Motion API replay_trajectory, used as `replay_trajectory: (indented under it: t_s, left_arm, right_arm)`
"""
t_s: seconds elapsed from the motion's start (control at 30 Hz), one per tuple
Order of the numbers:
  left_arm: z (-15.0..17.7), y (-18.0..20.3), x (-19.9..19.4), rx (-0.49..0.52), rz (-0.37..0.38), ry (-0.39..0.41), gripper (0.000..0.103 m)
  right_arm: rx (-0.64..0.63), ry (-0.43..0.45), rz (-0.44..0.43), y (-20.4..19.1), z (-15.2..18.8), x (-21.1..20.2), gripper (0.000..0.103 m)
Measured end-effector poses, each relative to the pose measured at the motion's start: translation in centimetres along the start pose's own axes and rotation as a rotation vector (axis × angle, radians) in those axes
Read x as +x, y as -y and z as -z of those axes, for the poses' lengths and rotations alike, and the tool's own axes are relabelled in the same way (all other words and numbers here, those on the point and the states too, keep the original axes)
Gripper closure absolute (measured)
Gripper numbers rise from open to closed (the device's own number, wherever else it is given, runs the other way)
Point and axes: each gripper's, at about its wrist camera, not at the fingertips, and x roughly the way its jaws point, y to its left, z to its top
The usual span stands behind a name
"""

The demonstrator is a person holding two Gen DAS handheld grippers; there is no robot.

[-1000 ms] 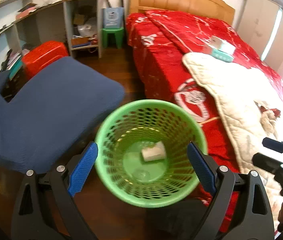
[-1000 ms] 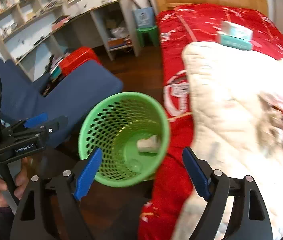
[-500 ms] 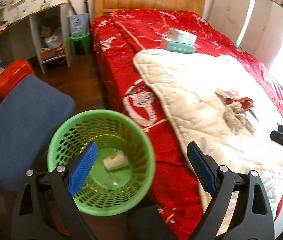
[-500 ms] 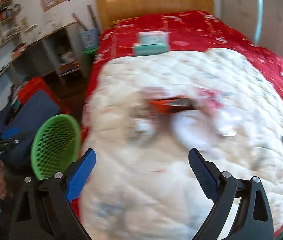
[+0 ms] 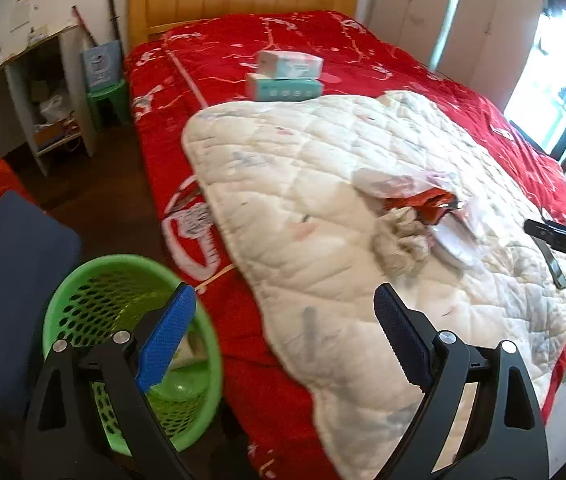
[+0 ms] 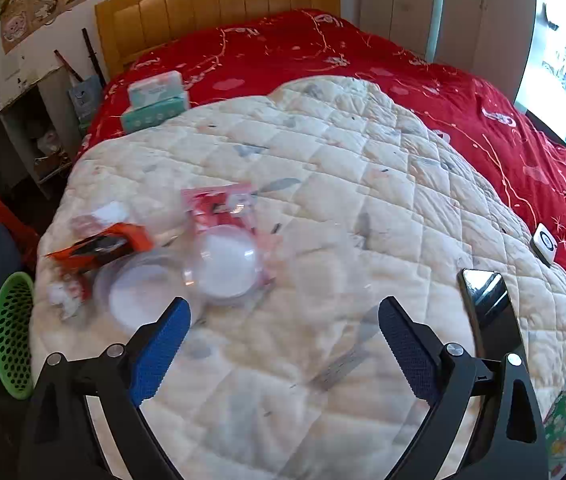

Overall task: Collect trash
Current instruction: 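Grasp the crumpled tissue with the left tool while the right tool grasps the clear rectangular container, then drop the tissue into the green basket with the left tool while the right tool carries the container there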

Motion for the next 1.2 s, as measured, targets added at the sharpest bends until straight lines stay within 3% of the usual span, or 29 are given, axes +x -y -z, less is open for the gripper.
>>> replay_trajectory:
  t_s: [0.37,0.57,0.73,0.83,0.93,1.1,1.2]
  left_arm:
    - [-2.4,5.1,3.3,0.079,0.062,-0.031,0.014]
    - [-3.0,7.6,5.7,0.135,0.095,-0.066,0.014]
    - [-3.2,9.1,7.6,0.172,0.106,-0.094,0.015]
    - [-3.4,9.6,8.8,0.185,0.101,-0.110,0.017]
    - [-3.4,10.0,9.9,0.194,0.096,-0.128,0.023]
    - [-3.1,10.0,10.9,0.184,0.142,-0.159,0.053]
    - [-2.8,10.1,10.0,0.185,0.149,-0.140,0.059]
  right_arm:
    - [-0.101,-0.090,0.037,2.2,-1.3,5.8,0.011]
    - [-0.118,-0.119,0.031,2.4,-1.7,7.4,0.024]
    - [-0.097,-0.115,0.023,2.8,-1.8,7.3,0.043]
    - [-0.079,-0.098,0.014,2.9,-1.7,6.7,0.044]
    - [-0.076,-0.074,0.018,2.7,-1.5,5.7,0.044]
    - [-0.071,-0.039,-0.008,2.0,-0.9,3.0,0.044]
    - [-0.078,-0.012,-0.028,1.0,-0.3,1.1,0.044]
